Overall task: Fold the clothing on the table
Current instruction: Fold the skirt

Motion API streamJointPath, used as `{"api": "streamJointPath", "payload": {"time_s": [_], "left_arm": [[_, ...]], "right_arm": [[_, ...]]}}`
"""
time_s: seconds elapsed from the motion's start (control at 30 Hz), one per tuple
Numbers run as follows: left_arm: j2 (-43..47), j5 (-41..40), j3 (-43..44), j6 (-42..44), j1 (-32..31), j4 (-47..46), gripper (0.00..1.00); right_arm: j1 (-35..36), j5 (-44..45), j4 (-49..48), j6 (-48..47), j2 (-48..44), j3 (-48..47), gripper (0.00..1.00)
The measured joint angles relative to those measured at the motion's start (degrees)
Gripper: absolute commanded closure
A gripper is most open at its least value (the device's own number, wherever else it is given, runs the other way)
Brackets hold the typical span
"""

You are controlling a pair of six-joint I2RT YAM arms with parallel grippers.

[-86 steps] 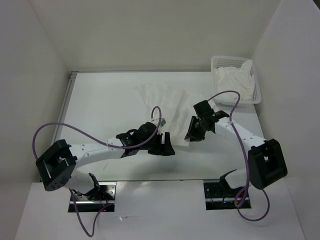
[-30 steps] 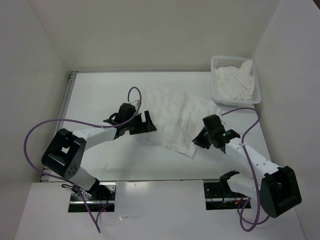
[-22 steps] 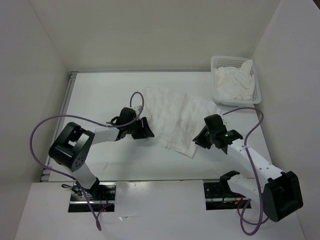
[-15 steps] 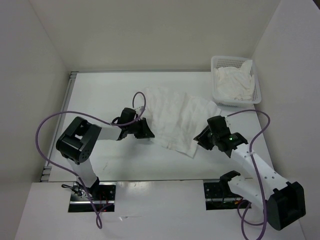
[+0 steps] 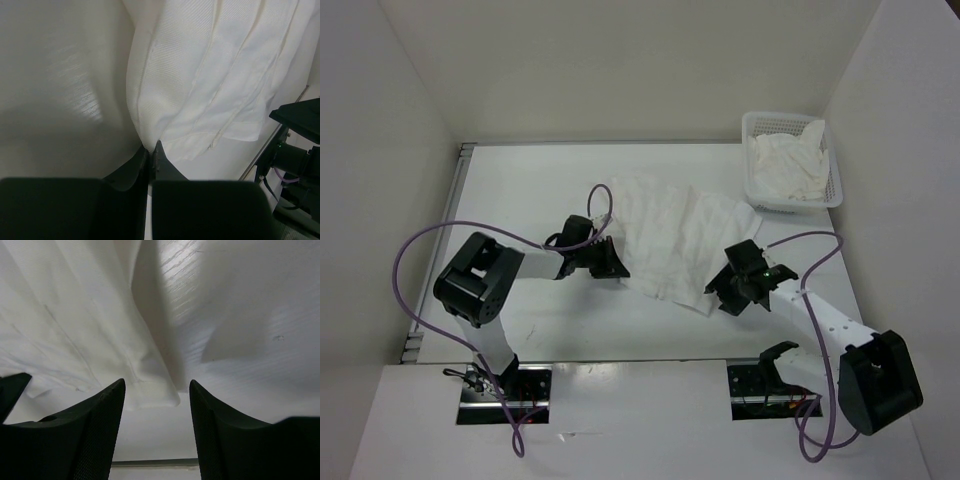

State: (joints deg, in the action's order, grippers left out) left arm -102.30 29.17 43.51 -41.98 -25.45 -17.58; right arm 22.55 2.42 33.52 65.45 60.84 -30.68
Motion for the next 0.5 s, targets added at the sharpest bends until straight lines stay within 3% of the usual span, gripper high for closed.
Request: {"api": "streamJointPath", "payload": {"time_s": [0.33,0.43,0.47,0.5], "left_arm": [[1.9,-0.7,0.2,0.1,0.0,3.0,1.0],[3.3,-1.2,0.5,0.3,0.0,4.0,1.0],[3.6,-1.4,0.6,0.4,0.0,4.2,1.0],[3.7,-1.5,0.8,0.5,0.0,4.2,1.0]], "right_arm": [[0.4,-0.6,-4.0,-0.8,7.0,0.3,0.59],[2.6,-0.7,-4.5,-1.0,9.0,-0.9,0.76],[3.2,-0.7,-4.8,-1.0,9.8,-1.6,0.96],[3.6,-0.7,-5.2,-1.2,10.6,-2.2,1.0]]}}
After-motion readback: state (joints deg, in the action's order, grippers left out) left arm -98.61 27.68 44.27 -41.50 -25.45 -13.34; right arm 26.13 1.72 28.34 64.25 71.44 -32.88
